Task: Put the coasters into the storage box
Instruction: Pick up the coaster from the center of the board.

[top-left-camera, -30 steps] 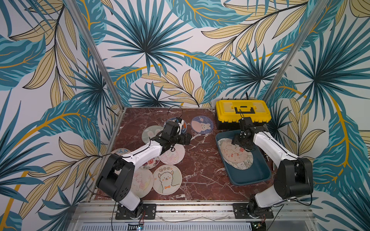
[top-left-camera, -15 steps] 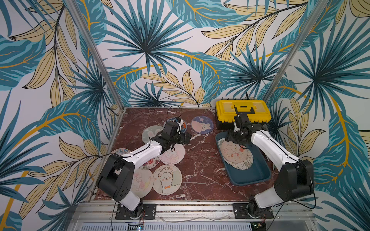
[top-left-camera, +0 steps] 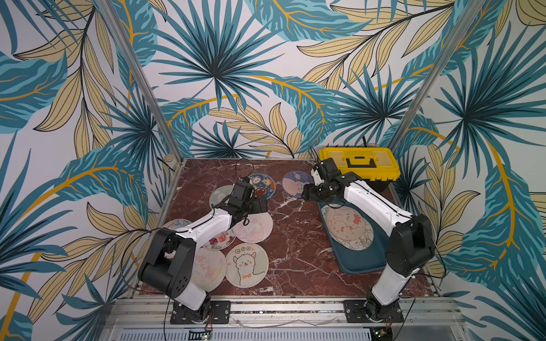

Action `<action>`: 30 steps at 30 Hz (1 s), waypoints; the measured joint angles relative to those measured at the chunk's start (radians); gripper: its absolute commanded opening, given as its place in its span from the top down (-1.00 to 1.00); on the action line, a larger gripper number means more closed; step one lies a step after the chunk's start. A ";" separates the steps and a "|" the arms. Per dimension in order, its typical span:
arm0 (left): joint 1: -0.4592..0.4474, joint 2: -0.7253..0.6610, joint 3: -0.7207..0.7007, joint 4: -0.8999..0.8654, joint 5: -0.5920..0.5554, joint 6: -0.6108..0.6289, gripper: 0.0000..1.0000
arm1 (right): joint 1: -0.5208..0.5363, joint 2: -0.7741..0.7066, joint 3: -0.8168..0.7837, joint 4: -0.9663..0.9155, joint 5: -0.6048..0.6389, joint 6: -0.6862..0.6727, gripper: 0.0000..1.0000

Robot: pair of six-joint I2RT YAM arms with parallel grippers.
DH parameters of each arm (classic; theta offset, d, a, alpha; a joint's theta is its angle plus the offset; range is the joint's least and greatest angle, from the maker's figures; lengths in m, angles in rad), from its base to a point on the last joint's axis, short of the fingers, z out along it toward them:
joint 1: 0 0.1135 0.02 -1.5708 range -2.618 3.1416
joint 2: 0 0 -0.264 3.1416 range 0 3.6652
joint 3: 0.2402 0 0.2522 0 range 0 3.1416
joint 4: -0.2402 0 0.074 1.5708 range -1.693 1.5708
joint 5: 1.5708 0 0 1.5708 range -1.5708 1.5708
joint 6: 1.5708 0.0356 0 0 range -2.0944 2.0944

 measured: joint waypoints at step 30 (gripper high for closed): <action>0.056 0.069 -0.065 -0.150 -0.076 -0.069 -1.00 | 0.182 0.331 0.072 0.200 -0.176 0.143 -0.02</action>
